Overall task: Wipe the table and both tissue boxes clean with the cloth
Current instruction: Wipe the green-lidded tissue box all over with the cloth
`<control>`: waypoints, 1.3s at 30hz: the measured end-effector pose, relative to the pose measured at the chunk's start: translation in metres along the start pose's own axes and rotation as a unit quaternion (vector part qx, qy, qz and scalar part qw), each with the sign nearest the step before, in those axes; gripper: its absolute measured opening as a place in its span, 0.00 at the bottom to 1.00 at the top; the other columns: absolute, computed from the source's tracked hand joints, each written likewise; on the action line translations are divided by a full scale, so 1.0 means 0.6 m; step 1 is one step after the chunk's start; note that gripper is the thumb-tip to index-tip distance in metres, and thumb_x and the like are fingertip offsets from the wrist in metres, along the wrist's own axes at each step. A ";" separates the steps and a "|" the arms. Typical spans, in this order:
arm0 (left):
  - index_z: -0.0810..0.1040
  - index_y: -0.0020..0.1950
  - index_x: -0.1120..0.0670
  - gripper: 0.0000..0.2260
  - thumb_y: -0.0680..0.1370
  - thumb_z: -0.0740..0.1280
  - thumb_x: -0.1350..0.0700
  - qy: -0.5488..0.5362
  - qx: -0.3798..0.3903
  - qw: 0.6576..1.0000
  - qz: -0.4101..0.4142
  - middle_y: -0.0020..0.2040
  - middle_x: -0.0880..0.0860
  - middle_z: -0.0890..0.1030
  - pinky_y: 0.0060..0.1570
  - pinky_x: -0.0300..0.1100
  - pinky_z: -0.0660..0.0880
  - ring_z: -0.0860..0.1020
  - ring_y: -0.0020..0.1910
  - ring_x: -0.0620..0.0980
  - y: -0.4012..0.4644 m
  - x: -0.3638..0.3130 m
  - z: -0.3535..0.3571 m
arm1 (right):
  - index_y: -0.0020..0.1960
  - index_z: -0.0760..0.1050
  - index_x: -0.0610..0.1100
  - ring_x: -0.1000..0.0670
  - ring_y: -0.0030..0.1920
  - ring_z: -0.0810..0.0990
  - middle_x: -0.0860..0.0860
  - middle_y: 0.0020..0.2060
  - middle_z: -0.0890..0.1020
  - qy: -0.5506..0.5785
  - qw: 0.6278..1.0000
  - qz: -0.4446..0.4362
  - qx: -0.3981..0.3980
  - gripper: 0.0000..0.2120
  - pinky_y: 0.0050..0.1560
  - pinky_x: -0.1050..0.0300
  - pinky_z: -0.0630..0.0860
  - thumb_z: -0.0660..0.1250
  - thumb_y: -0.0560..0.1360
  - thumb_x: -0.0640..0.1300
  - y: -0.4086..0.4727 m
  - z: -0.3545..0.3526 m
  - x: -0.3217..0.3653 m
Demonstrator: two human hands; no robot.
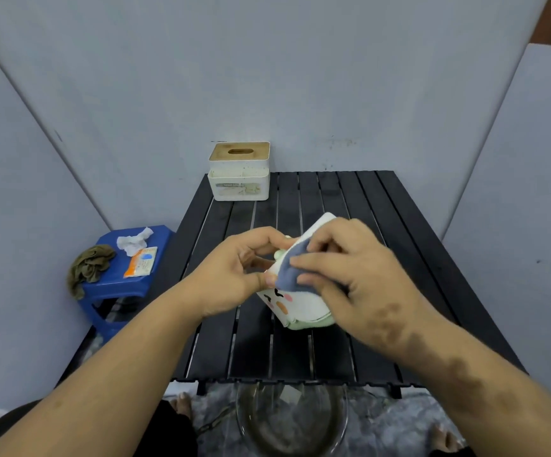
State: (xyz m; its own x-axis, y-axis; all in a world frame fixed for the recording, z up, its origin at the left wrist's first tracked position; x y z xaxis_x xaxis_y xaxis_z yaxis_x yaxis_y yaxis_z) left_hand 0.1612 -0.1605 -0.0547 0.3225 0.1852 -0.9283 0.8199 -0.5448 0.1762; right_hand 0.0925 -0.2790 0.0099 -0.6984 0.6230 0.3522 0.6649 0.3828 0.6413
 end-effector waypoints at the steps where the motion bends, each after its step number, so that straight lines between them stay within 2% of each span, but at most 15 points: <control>1: 0.79 0.56 0.51 0.16 0.73 0.69 0.68 0.002 0.002 1.000 -0.003 0.52 0.45 0.85 0.53 0.40 0.76 0.81 0.52 0.47 -0.002 0.002 -0.001 | 0.49 0.84 0.44 0.52 0.47 0.74 0.51 0.44 0.76 0.022 0.999 0.022 -0.013 0.06 0.49 0.66 0.70 0.71 0.73 0.39 0.007 -0.008 -0.016; 4: 0.80 0.55 0.46 0.18 0.73 0.70 0.66 0.013 0.015 1.000 -0.013 0.55 0.43 0.85 0.56 0.41 0.76 0.80 0.54 0.45 -0.009 0.000 0.000 | 0.51 0.84 0.51 0.57 0.48 0.79 0.53 0.45 0.80 0.095 0.977 0.177 -0.070 0.08 0.52 0.65 0.75 0.72 0.74 0.41 0.009 -0.048 -0.114; 7: 0.81 0.55 0.45 0.22 0.73 0.69 0.71 0.030 0.033 0.999 -0.004 0.57 0.41 0.84 0.57 0.42 0.77 0.80 0.57 0.45 -0.014 -0.010 0.006 | 0.51 0.84 0.50 0.55 0.48 0.83 0.55 0.45 0.85 0.208 0.934 0.286 -0.056 0.08 0.54 0.54 0.80 0.69 0.76 0.41 -0.018 -0.040 -0.170; 9: 0.81 0.56 0.46 0.24 0.71 0.69 0.74 0.033 0.037 0.999 -0.007 0.57 0.42 0.84 0.59 0.44 0.78 0.81 0.59 0.48 -0.019 -0.011 0.003 | 0.50 0.84 0.50 0.53 0.47 0.84 0.54 0.44 0.86 0.256 0.917 0.302 -0.051 0.08 0.53 0.51 0.81 0.69 0.76 0.40 -0.034 -0.035 -0.173; 12: 0.83 0.55 0.42 0.30 0.70 0.70 0.77 0.061 0.029 0.998 -0.013 0.60 0.45 0.83 0.65 0.50 0.77 0.80 0.64 0.52 -0.026 -0.010 -0.012 | 0.47 0.84 0.52 0.52 0.45 0.85 0.54 0.42 0.86 0.244 0.921 0.303 -0.004 0.08 0.51 0.52 0.81 0.70 0.75 0.41 -0.053 -0.032 -0.180; 14: 0.82 0.54 0.36 0.33 0.70 0.70 0.77 0.132 0.028 0.991 -0.024 0.61 0.43 0.82 0.67 0.47 0.75 0.78 0.66 0.49 -0.028 -0.007 -0.019 | 0.47 0.84 0.52 0.52 0.44 0.85 0.53 0.42 0.86 0.230 0.924 0.302 0.033 0.08 0.51 0.51 0.80 0.71 0.74 0.40 -0.065 -0.034 -0.187; 17: 0.80 0.53 0.29 0.37 0.72 0.68 0.76 0.233 0.056 0.969 -0.055 0.63 0.37 0.78 0.61 0.41 0.78 0.76 0.65 0.44 -0.026 0.000 -0.012 | 0.46 0.84 0.52 0.53 0.45 0.84 0.54 0.41 0.86 0.180 0.932 0.302 0.091 0.06 0.51 0.52 0.80 0.72 0.73 0.41 -0.088 -0.023 -0.189; 19: 0.80 0.54 0.31 0.37 0.72 0.66 0.77 0.277 0.083 0.955 -0.059 0.65 0.37 0.77 0.57 0.40 0.79 0.75 0.65 0.46 -0.025 0.007 0.001 | 0.45 0.84 0.53 0.56 0.43 0.84 0.57 0.40 0.86 0.138 0.933 0.310 0.120 0.06 0.49 0.56 0.80 0.73 0.72 0.43 -0.105 -0.004 -0.187; 23: 0.78 0.60 0.37 0.34 0.71 0.65 0.76 0.358 0.128 0.923 -0.062 0.66 0.40 0.76 0.61 0.48 0.77 0.75 0.66 0.48 -0.024 0.022 0.026 | 0.49 0.83 0.52 0.58 0.44 0.81 0.58 0.42 0.83 0.073 0.934 0.317 0.149 0.07 0.51 0.59 0.79 0.75 0.71 0.45 -0.134 0.045 -0.178; 27: 0.73 0.63 0.35 0.33 0.73 0.62 0.72 0.410 0.158 0.894 -0.091 0.67 0.39 0.75 0.62 0.49 0.76 0.75 0.63 0.47 -0.026 0.024 0.040 | 0.55 0.82 0.49 0.57 0.46 0.78 0.58 0.45 0.79 0.049 0.937 0.307 0.159 0.12 0.51 0.67 0.72 0.73 0.72 0.46 -0.145 0.070 -0.169; 30: 0.70 0.65 0.36 0.29 0.75 0.61 0.67 0.370 0.114 0.916 -0.106 0.61 0.41 0.77 0.54 0.45 0.76 0.76 0.58 0.46 -0.020 -0.002 0.050 | 0.56 0.82 0.49 0.62 0.42 0.76 0.59 0.44 0.78 0.059 0.933 0.315 0.163 0.12 0.44 0.76 0.67 0.73 0.73 0.46 -0.152 0.077 -0.170; 31: 0.69 0.65 0.37 0.23 0.77 0.63 0.62 0.361 0.083 0.923 -0.102 0.59 0.42 0.78 0.54 0.46 0.76 0.77 0.57 0.47 -0.014 -0.012 0.056 | 0.56 0.82 0.49 0.63 0.41 0.75 0.59 0.43 0.79 0.061 0.932 0.318 0.162 0.12 0.43 0.77 0.67 0.73 0.73 0.46 -0.154 0.077 -0.171; 33: 0.70 0.66 0.41 0.15 0.80 0.66 0.45 0.411 0.015 0.906 -0.097 0.54 0.45 0.80 0.54 0.46 0.73 0.76 0.57 0.48 0.005 -0.025 0.067 | 0.56 0.82 0.49 0.61 0.43 0.76 0.58 0.45 0.80 0.067 0.930 0.326 0.158 0.11 0.45 0.75 0.68 0.73 0.73 0.46 -0.155 0.076 -0.174; 36: 0.70 0.67 0.44 0.29 0.72 0.71 0.33 0.491 -0.022 0.862 -0.123 0.52 0.48 0.79 0.55 0.48 0.70 0.71 0.56 0.50 0.023 -0.018 0.089 | 0.57 0.81 0.48 0.58 0.46 0.78 0.56 0.47 0.81 0.070 0.928 0.333 0.155 0.13 0.48 0.71 0.70 0.73 0.73 0.46 -0.155 0.074 -0.180; 39: 0.70 0.66 0.44 0.31 0.69 0.78 0.38 0.476 -0.034 0.867 -0.145 0.53 0.51 0.77 0.52 0.49 0.75 0.72 0.57 0.52 0.030 -0.002 0.094 | 0.59 0.80 0.48 0.58 0.46 0.77 0.55 0.47 0.80 0.077 0.925 0.341 0.150 0.14 0.45 0.76 0.67 0.73 0.73 0.45 -0.158 0.072 -0.183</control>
State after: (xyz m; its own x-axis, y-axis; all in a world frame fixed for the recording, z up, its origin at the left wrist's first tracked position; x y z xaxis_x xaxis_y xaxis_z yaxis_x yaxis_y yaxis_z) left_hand 0.1489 -0.2165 -0.0689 0.3151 0.9153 -0.2509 0.9476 -0.3182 0.0294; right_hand 0.1175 -0.3542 -0.1188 -0.1027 0.6937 0.7129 0.9922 0.1222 0.0241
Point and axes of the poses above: each hand's wrist, its own y-axis towards the middle knuckle, its own z-axis out of the palm, x = y × z, the point moved 10 cm from there along y, towards the middle knuckle
